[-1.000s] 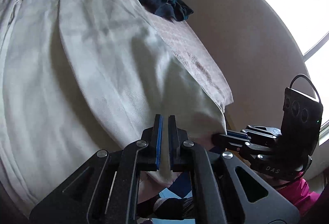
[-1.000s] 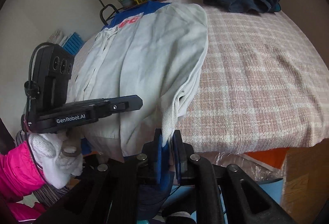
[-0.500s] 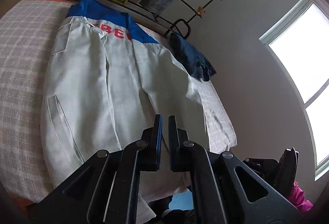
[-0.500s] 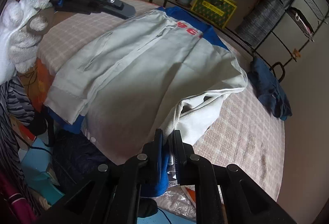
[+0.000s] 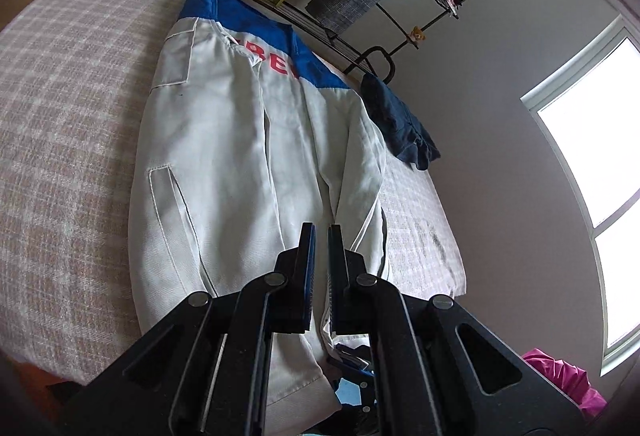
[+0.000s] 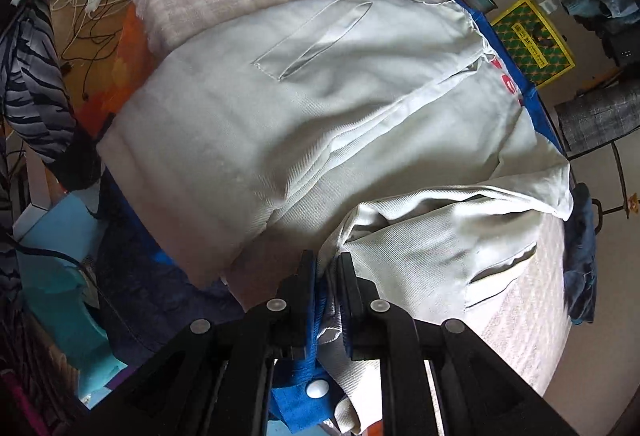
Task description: Fold large clothes
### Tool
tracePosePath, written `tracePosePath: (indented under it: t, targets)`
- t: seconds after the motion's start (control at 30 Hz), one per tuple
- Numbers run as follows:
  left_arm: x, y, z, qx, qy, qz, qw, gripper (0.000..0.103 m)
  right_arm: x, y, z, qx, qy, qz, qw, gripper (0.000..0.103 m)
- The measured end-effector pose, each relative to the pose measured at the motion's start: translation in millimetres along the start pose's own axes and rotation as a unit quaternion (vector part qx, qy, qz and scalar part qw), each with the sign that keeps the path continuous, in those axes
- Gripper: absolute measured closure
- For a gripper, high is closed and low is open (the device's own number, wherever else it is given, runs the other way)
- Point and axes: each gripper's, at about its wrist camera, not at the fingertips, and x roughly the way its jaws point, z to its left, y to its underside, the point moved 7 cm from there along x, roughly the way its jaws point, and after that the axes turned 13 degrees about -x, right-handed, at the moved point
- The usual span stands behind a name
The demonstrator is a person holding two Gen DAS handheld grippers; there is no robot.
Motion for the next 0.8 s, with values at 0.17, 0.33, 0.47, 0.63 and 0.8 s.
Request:
tracePosePath:
  t: [0.17,0.33,0.47,0.63,0.8]
  targets:
    - [30,29,-7,0.021,-0.014,0.045,0.9987,0.101,-24,9,-9,0.081,-0.121,-0.061,0.987,0.074]
    - [64,58,-21,0.068,-0.042,0.079,0.9937,0.063,-66,34,-45,0.159,-0.162,-0.135,0.965,0.059]
    - [90,74,-23,0.079,-0.056,0.101,0.9901,0.054,-70,60,-99,0.235,-0.141,-0.157,0.949,0.051]
    - [115,88,-20,0.073,-0.068,0.127,0.9869,0.054,-48,88,-171,0.336,-0.113,-0.172,0.919,0.042]
    - [129,99,-21,0.080,-0.069,0.147,0.9835,0.054,-17,107,-227,0.414,-0.131,-0.182,0.882,0.038]
